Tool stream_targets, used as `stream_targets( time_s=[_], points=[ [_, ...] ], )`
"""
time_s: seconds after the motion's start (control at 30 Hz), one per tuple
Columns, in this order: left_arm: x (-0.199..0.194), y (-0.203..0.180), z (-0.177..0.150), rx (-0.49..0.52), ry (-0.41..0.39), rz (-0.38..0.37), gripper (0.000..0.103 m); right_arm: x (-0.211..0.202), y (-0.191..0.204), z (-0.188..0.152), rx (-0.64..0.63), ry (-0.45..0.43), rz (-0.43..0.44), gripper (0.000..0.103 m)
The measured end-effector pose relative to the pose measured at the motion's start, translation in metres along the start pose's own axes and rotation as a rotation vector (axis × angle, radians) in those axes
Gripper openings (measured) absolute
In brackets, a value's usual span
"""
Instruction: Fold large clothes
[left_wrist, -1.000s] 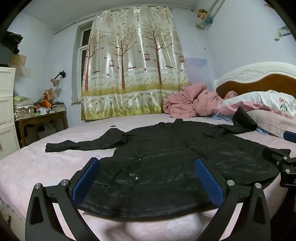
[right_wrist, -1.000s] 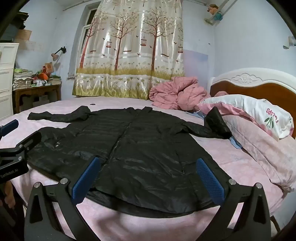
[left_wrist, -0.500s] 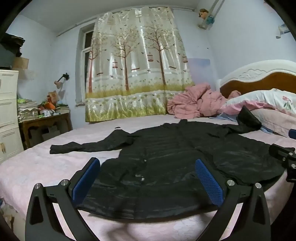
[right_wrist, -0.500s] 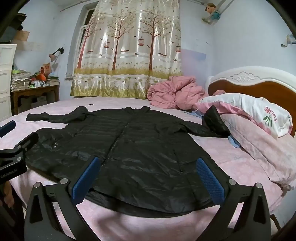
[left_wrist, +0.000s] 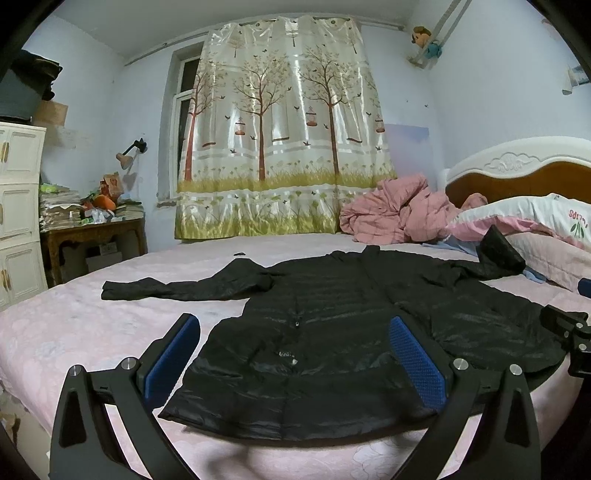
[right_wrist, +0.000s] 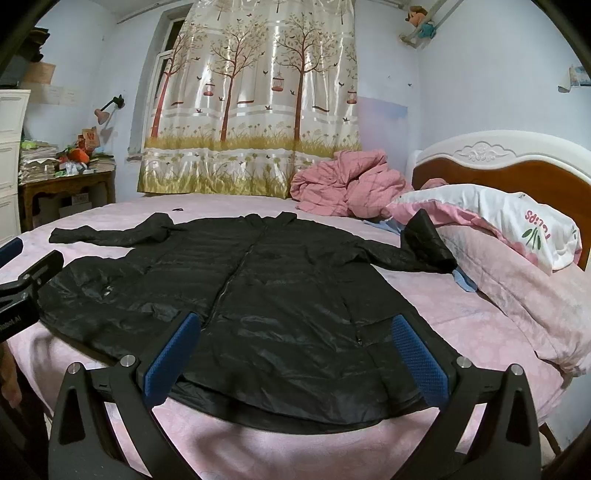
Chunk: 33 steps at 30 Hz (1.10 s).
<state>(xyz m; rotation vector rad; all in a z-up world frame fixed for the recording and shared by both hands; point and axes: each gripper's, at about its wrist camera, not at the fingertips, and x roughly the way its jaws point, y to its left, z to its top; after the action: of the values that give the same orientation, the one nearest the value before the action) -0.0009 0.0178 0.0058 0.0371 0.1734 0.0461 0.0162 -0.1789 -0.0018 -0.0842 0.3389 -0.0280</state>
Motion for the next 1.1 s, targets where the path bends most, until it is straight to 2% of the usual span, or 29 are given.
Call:
stream_targets(
  time_s=[1.1],
  points=[
    [0.0015,0.0010,0.0023,0.001,-0.003,-0.011,0.103,-0.0007,0.0024,0.0001,-0.004,-0.002,-0.003,0.103]
  ],
)
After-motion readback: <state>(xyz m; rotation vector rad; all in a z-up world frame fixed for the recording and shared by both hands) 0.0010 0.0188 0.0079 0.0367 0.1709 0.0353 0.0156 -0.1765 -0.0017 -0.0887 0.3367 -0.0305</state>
